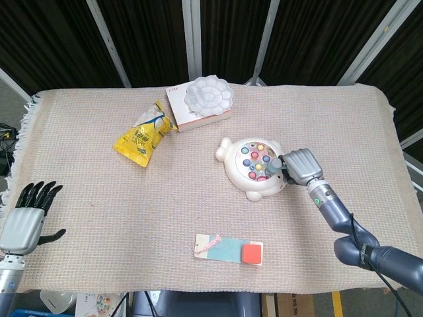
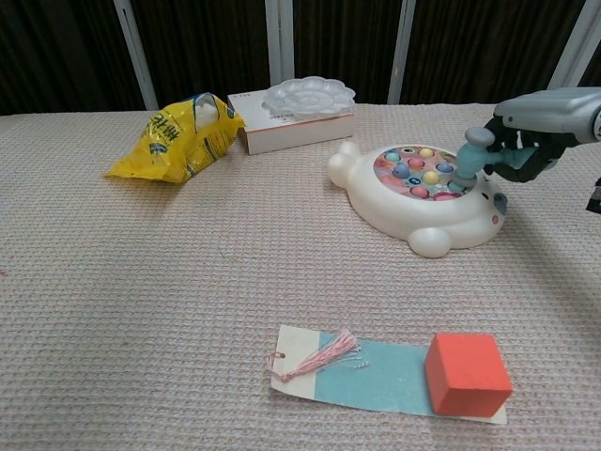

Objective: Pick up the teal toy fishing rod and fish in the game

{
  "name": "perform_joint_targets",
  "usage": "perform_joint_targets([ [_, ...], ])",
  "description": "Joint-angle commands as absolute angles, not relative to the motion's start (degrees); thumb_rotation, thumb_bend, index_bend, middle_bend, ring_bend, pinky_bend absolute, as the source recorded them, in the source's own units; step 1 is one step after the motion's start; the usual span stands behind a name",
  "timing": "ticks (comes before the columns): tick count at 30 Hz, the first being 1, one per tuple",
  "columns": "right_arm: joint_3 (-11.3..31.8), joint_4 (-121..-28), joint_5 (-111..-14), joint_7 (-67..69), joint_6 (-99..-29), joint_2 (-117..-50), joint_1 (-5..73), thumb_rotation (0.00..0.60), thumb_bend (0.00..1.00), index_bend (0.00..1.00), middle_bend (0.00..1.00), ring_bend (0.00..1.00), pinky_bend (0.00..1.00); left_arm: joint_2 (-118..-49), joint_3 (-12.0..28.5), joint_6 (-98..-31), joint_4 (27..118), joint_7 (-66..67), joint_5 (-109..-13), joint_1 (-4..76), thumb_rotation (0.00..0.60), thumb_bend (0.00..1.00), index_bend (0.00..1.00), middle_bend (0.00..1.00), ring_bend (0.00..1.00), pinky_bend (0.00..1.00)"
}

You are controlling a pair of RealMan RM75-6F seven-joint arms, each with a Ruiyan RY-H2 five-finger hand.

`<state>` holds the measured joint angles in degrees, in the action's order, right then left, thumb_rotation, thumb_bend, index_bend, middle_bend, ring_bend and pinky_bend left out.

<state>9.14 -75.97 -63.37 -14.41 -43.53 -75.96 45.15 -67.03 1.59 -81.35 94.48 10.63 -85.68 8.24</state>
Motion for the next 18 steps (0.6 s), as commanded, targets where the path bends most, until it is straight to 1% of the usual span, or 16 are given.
perform_joint_targets([
  [1,9.3,-78.7,-63.1,-15.5,-44.4,-73.8,44.9,0.600,0.80,0.91,0.76,0.61,0.50,-67.1,1.6,-81.4,94.4,10.4,-85.9,8.4,0.600,0.09,0.12,0.07,0.00,0.00],
  [7,9.4,-80.8,-61.6,-16.9,-44.3,-72.9,45.2,0.600,0.80,0.91,0.76,0.61,0.50,-67.4,1.4,-81.5,94.1,10.1,-86.2,8.4,0.600,0.09,0.12,0.07,0.00,0.00],
  [18,10.2,-80.6,-56.7,-20.9,-41.1,-74.2,49.2,0.600,0.81,0.91,0.76,0.62,0.50,-67.6,1.3,-81.2,93.3,9.4,-85.4,8.2,0.600,0.09,0.12,0.07,0.00,0.00],
])
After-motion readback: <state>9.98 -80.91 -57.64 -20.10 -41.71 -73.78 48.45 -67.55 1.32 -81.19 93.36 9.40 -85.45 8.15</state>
